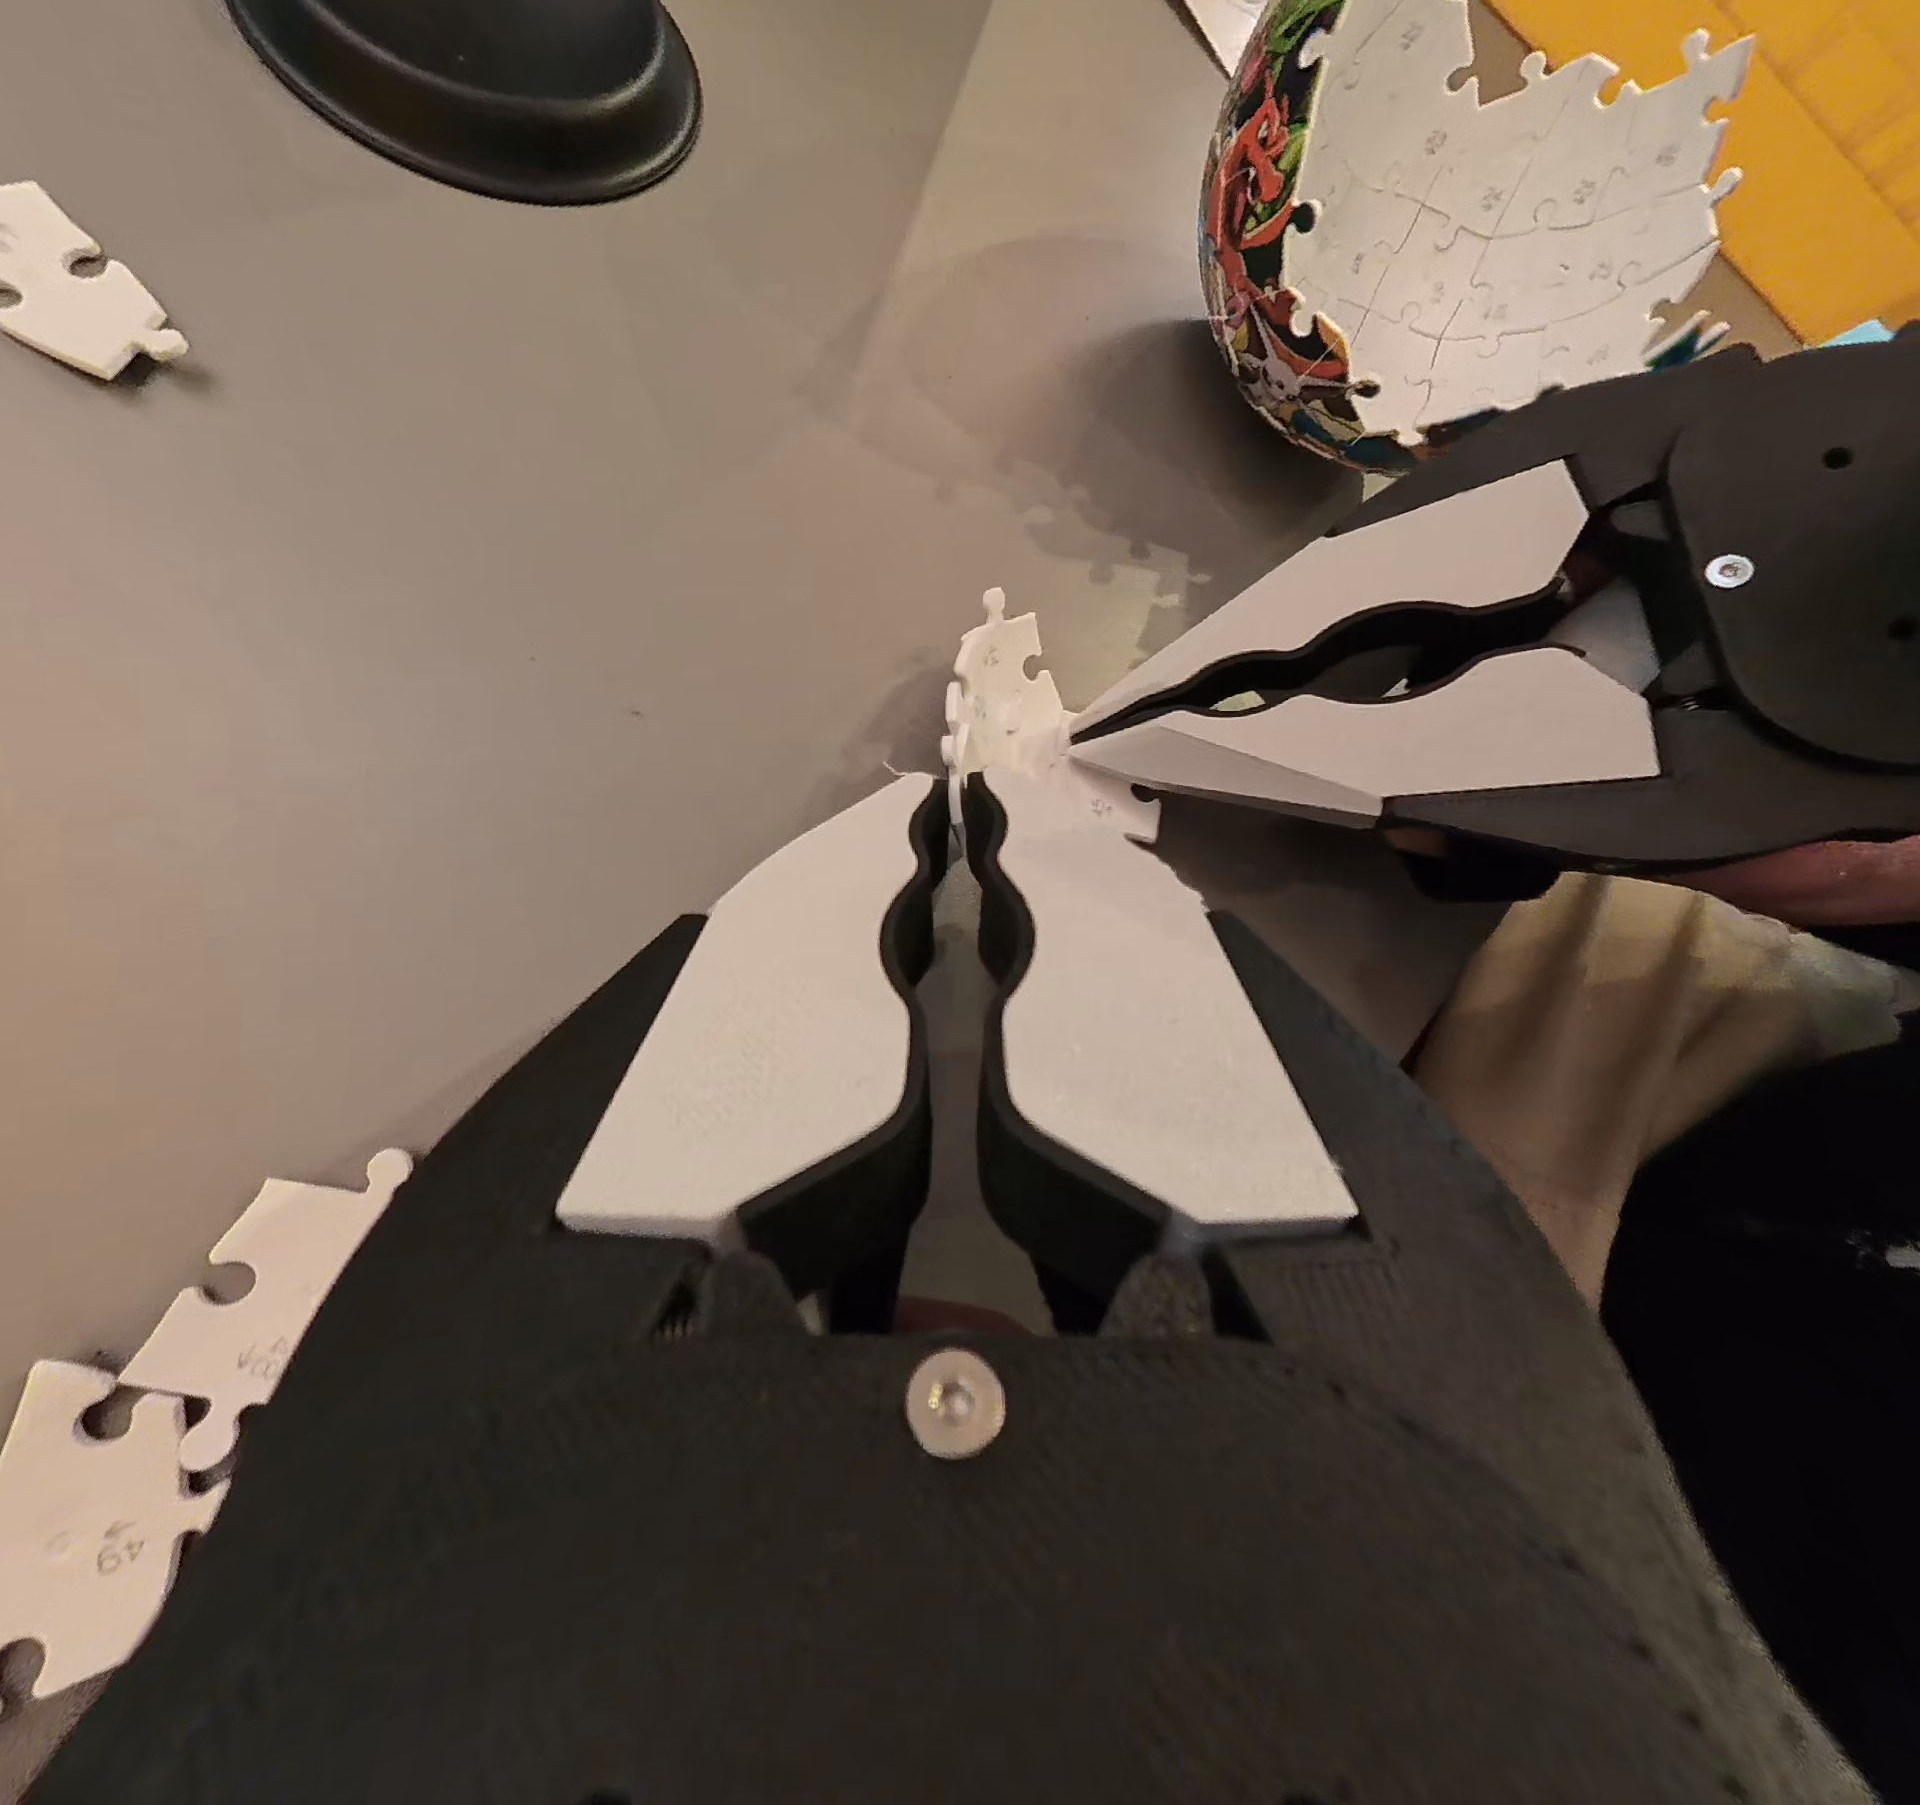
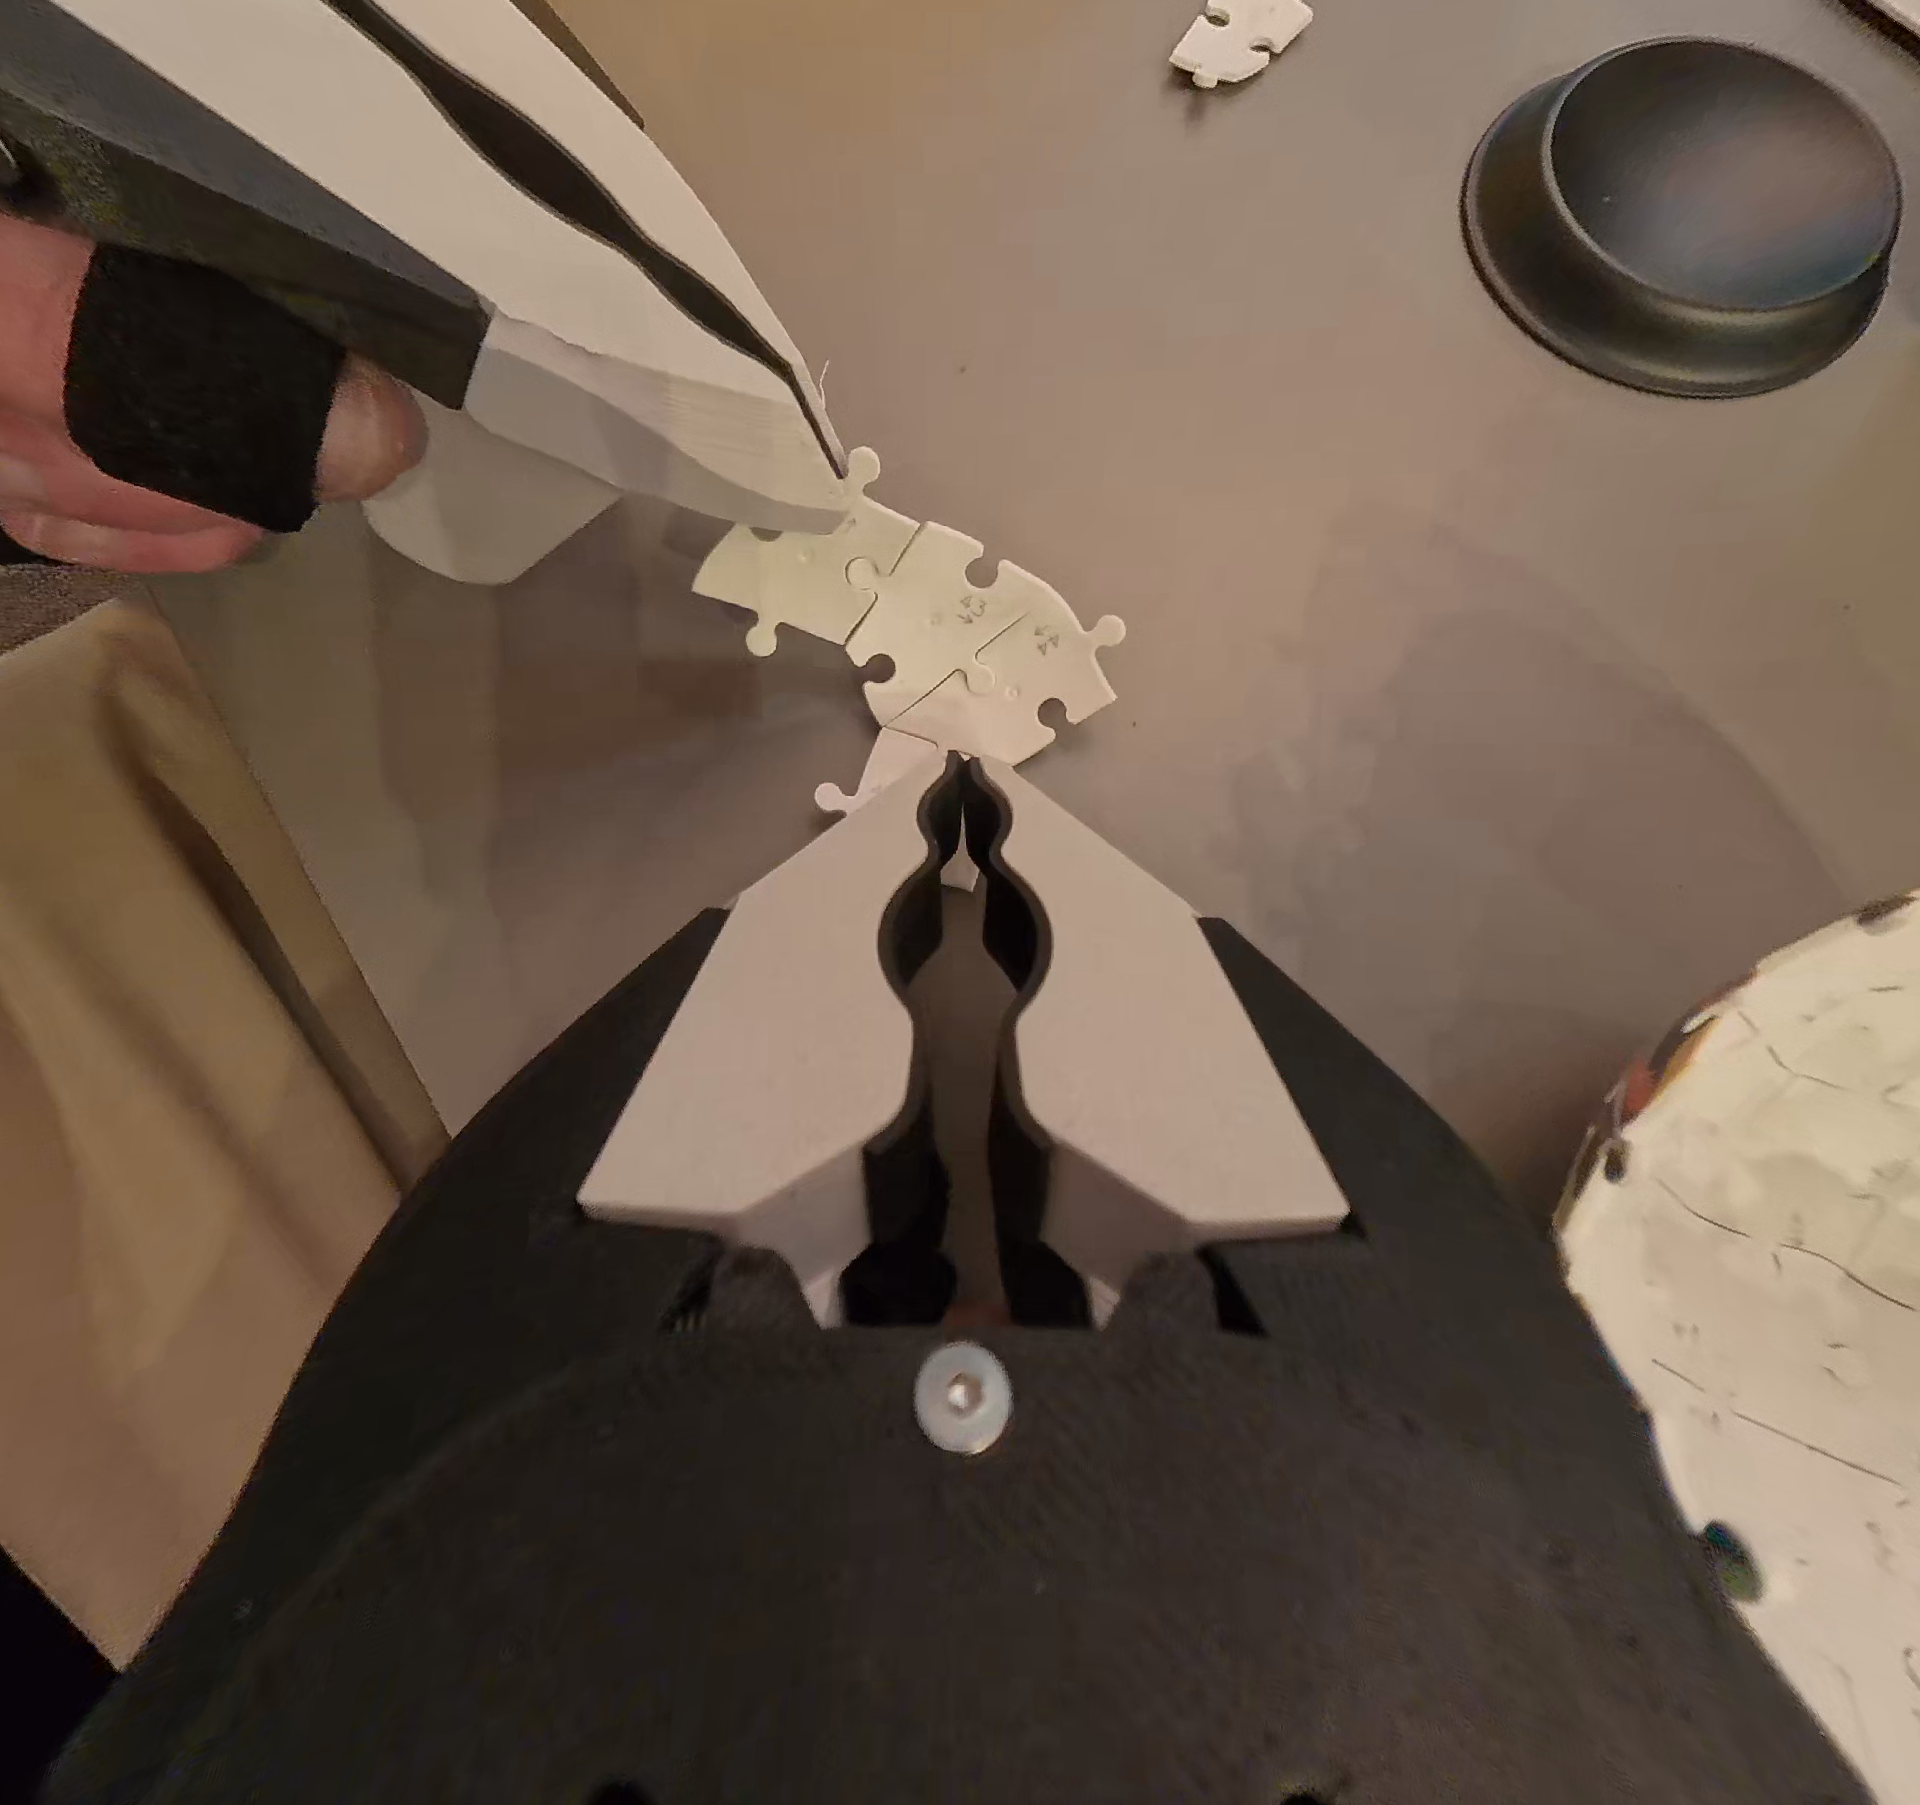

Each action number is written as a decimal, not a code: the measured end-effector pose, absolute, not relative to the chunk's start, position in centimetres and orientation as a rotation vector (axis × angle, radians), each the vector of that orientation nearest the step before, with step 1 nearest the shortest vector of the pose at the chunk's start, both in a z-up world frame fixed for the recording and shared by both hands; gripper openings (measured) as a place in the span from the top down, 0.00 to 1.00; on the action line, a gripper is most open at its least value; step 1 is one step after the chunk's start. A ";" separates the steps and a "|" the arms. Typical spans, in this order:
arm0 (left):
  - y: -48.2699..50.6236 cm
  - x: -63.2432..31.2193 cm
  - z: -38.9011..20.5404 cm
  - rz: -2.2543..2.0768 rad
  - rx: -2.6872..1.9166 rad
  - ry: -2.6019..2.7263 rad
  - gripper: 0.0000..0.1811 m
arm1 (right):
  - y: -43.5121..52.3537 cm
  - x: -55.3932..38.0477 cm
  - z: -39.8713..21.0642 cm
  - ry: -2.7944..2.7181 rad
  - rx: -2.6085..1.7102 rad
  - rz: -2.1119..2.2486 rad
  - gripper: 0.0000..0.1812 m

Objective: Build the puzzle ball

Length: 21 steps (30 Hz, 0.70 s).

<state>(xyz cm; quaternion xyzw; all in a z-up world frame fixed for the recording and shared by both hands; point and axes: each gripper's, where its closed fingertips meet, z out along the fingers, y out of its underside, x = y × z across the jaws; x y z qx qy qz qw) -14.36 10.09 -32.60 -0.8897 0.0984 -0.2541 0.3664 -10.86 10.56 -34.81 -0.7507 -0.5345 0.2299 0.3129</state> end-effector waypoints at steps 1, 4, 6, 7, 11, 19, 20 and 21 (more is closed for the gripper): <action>10.1 -14.4 -32.7 -0.654 -2.290 0.248 0.98 | 10.6 -10.9 -34.8 -1.419 -1.977 0.603 1.00; 10.0 -14.4 -32.7 -0.673 -2.302 0.224 0.98 | 10.6 -10.9 -34.8 -1.408 -1.976 0.608 1.00; 9.8 -14.4 -32.8 -0.684 -2.309 0.207 0.98 | 10.6 -10.9 -34.8 -1.405 -1.965 0.602 1.00; 9.6 -14.4 -32.8 -0.684 -2.315 0.199 0.98 | 10.6 -10.9 -34.8 -1.404 -1.963 0.599 1.00; 9.4 -14.6 -32.8 -0.690 -2.325 0.171 0.96 | 10.7 -10.9 -34.8 -1.405 -1.960 0.594 1.00; 9.2 -15.0 -33.9 -0.672 -2.397 0.151 0.93 | 10.5 -11.1 -34.8 -1.431 -1.932 0.583 1.00; 9.3 -15.1 -34.0 -0.662 -2.403 0.149 0.94 | 10.5 -11.1 -34.7 -1.433 -1.926 0.584 1.00; 9.3 -15.3 -34.1 -0.643 -2.413 0.151 0.94 | 10.4 -11.2 -34.6 -1.435 -1.921 0.585 1.00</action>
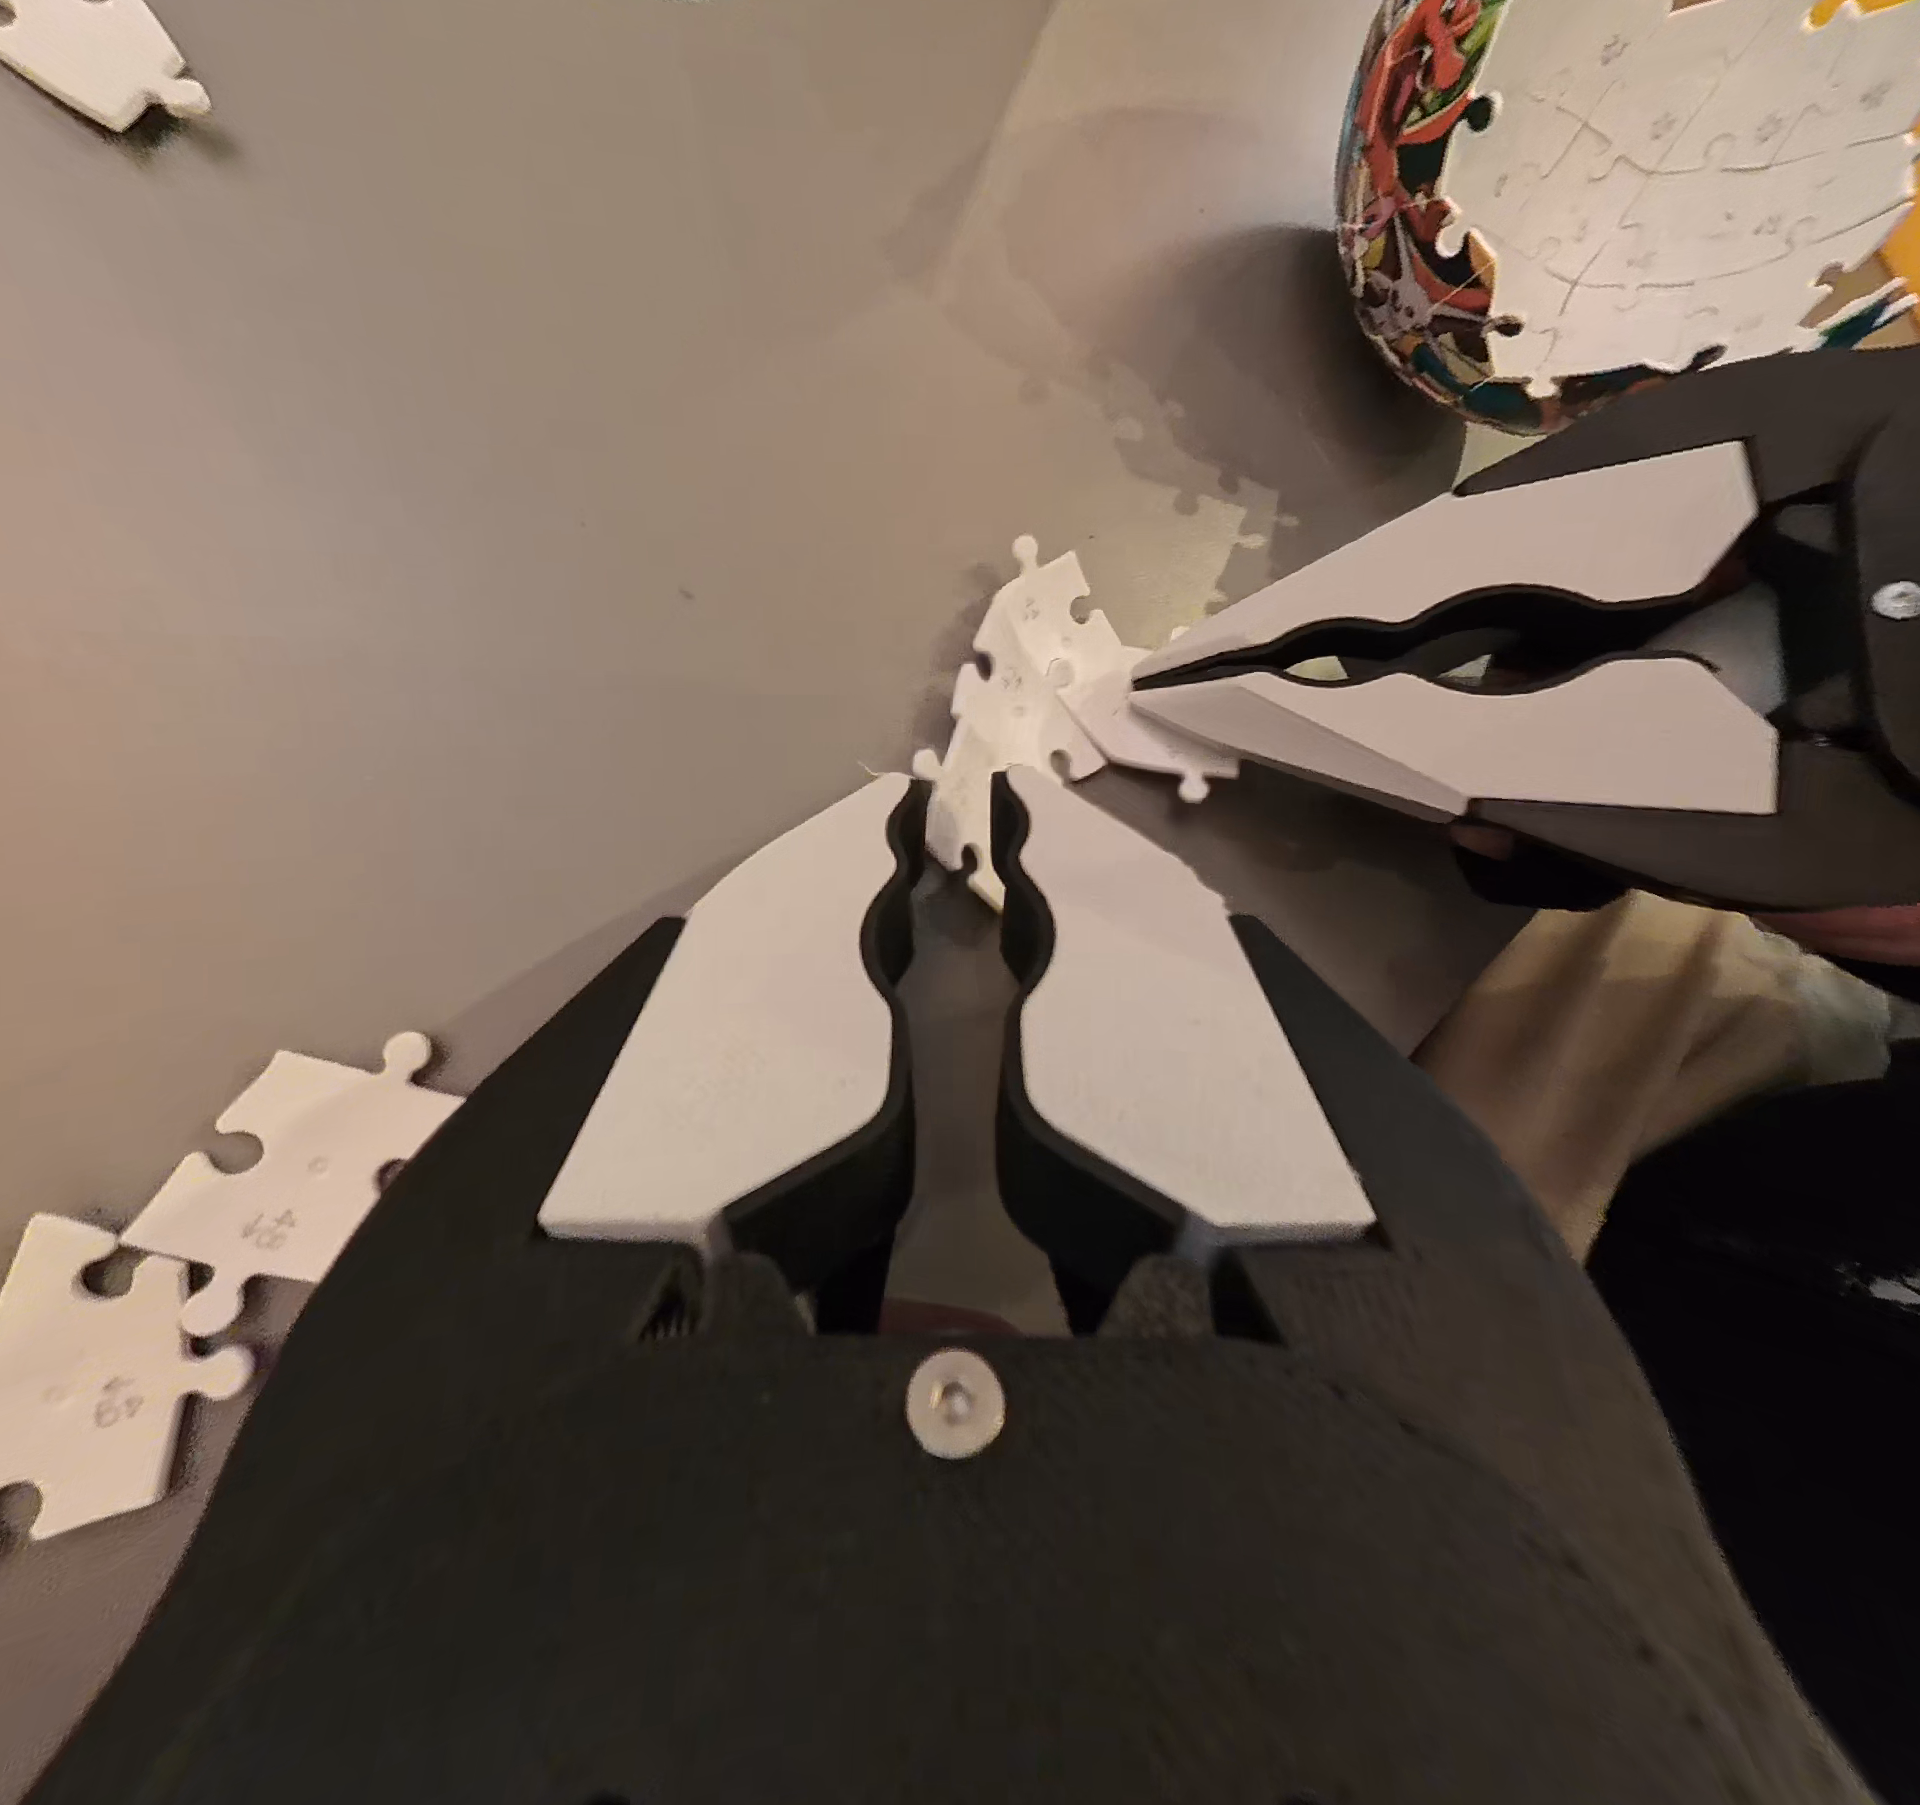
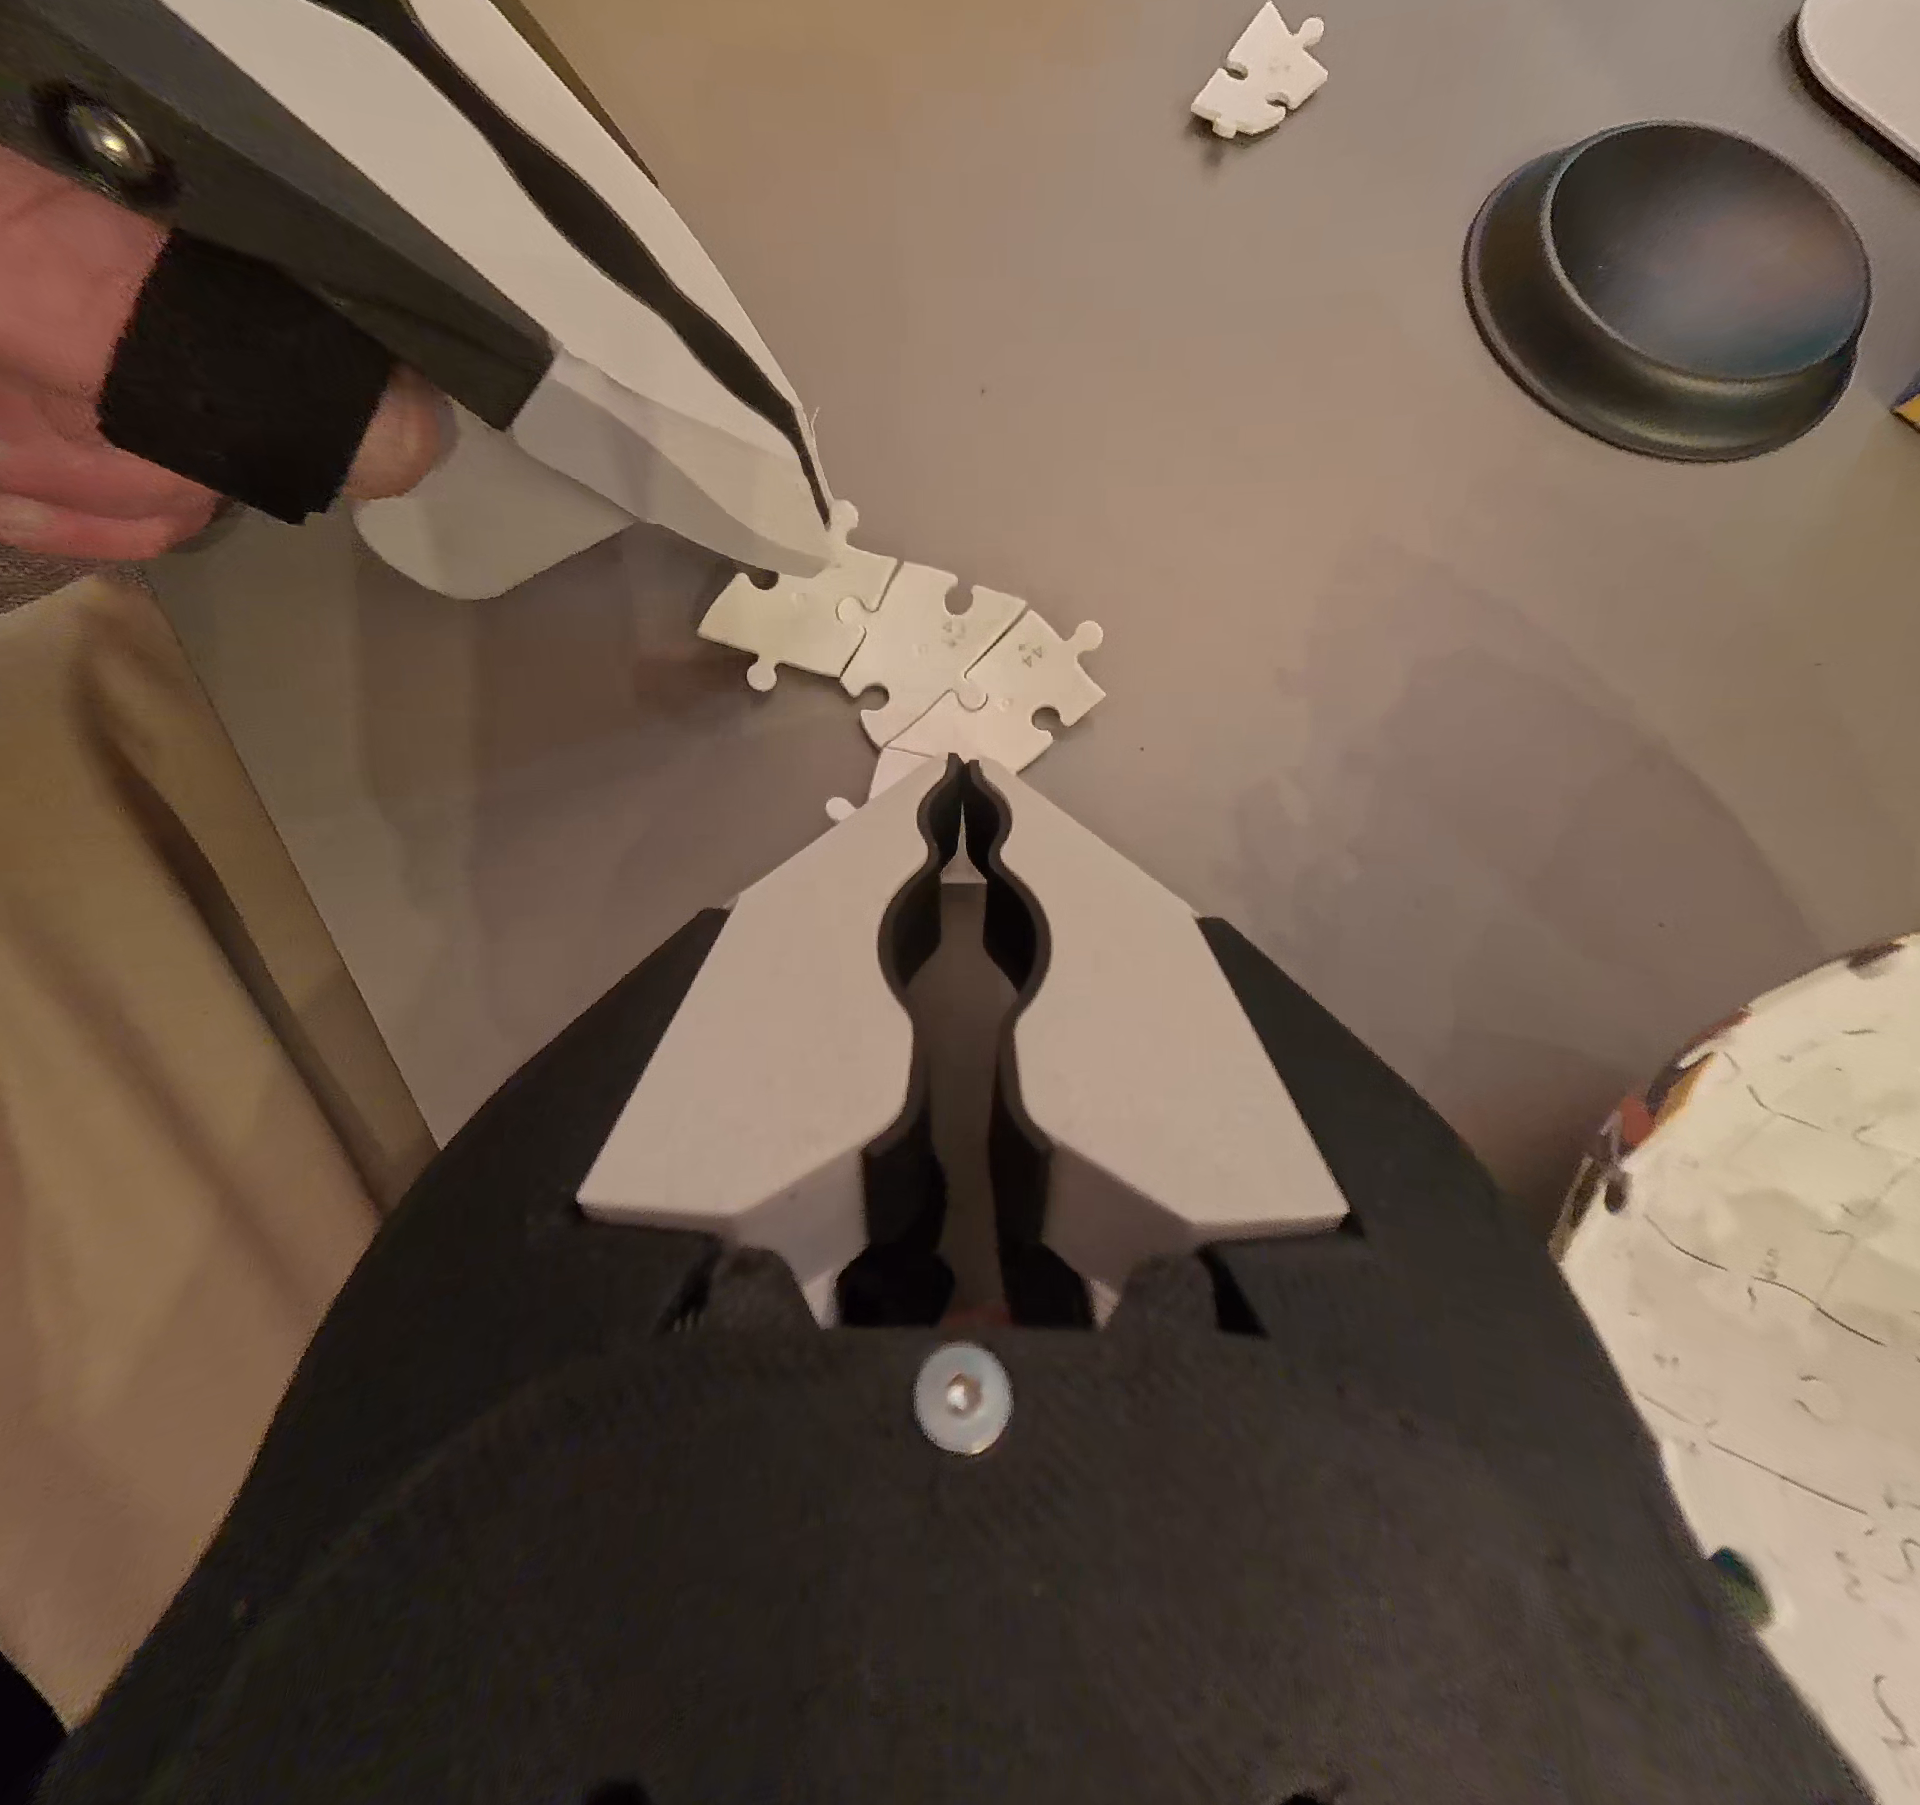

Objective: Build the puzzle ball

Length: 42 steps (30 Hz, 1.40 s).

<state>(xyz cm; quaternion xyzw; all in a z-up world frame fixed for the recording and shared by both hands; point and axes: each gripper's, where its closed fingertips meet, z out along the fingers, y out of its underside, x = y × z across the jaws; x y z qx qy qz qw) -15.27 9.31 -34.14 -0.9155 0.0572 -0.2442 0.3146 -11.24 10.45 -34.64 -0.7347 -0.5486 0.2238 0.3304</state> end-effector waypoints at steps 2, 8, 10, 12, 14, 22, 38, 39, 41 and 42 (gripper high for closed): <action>9.4 -15.3 -34.2 -0.610 -2.415 0.170 0.94 | 10.4 -11.5 -34.6 -1.442 -1.910 0.583 1.00; 10.4 -15.6 -34.1 -0.424 -2.405 0.316 0.93 | 10.4 -11.5 -34.5 -1.435 -1.911 0.594 1.00; 10.6 -15.5 -34.4 -0.339 -2.413 0.408 0.94 | 10.5 -11.5 -34.2 -1.422 -1.909 0.602 1.00; 10.6 -15.7 -34.9 -0.266 -2.421 0.468 0.94 | 10.6 -11.4 -33.8 -1.404 -1.912 0.619 1.00; 10.6 -15.7 -35.1 -0.221 -2.422 0.502 0.95 | 10.7 -11.3 -33.7 -1.404 -1.912 0.620 1.00; 10.8 -15.0 -35.1 -0.052 -2.397 0.677 1.00 | 10.4 -11.6 -33.4 -1.431 -1.875 0.607 1.00; 11.1 -13.0 -34.0 -0.034 -2.278 0.896 0.96 | 10.4 -10.9 -33.8 -1.411 -1.907 0.599 1.00; 11.2 -13.1 -34.1 -0.017 -2.281 0.908 0.96 | 10.5 -10.9 -33.9 -1.413 -1.910 0.595 1.00; 11.3 -13.2 -34.5 0.008 -2.288 0.932 0.96 | 10.7 -10.9 -33.8 -1.404 -1.911 0.595 1.00; 11.2 -13.1 -34.7 0.000 -2.298 0.936 0.96 | 10.7 -10.9 -33.7 -1.400 -1.910 0.595 1.00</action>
